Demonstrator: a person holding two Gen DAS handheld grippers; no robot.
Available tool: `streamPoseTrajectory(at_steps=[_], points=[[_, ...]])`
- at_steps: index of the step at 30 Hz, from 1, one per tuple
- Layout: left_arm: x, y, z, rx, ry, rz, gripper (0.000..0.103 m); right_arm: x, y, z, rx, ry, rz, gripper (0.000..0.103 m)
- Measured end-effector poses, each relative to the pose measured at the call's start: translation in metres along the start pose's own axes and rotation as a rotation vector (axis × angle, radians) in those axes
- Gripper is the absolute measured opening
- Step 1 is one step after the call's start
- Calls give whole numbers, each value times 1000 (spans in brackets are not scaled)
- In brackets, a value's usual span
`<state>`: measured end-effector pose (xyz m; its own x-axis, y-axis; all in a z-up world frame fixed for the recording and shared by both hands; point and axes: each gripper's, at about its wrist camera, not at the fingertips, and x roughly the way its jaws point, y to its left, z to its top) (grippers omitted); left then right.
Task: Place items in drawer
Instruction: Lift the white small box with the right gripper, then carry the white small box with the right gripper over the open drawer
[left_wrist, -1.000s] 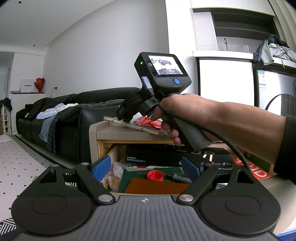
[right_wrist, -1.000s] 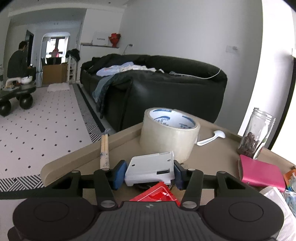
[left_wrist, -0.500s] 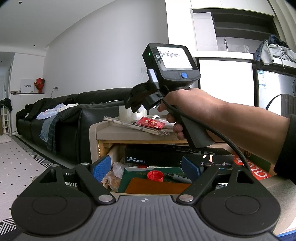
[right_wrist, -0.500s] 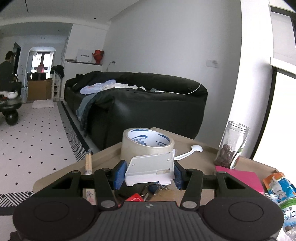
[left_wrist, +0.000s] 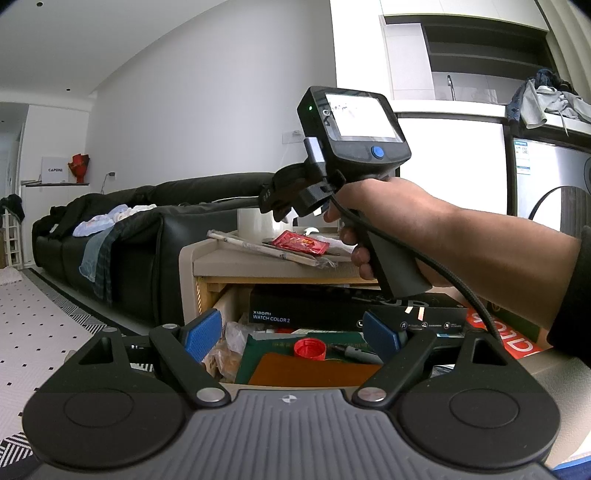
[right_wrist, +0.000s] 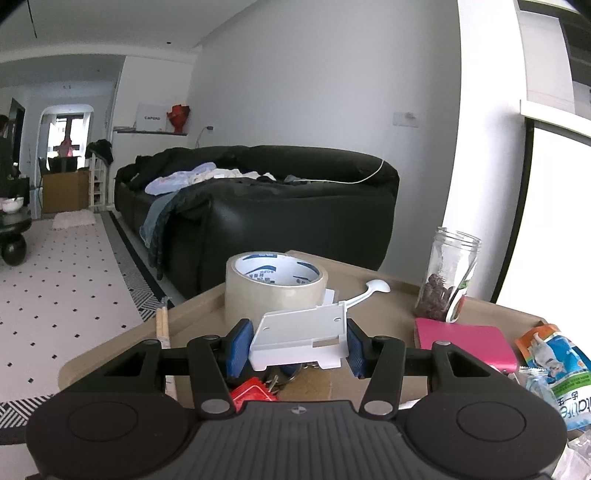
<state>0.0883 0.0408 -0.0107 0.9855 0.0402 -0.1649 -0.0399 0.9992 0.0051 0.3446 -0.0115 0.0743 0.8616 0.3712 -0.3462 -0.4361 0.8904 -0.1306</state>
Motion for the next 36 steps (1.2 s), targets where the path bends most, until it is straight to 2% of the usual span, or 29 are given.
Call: streamPoseTrajectory(at_steps=[23, 36], points=[[-5, -1, 0, -1, -3, 1, 86, -28, 8, 3, -15, 6, 16, 55], [-6, 0, -1, -2, -8, 1, 86, -107, -4, 4, -45, -81, 12, 55]])
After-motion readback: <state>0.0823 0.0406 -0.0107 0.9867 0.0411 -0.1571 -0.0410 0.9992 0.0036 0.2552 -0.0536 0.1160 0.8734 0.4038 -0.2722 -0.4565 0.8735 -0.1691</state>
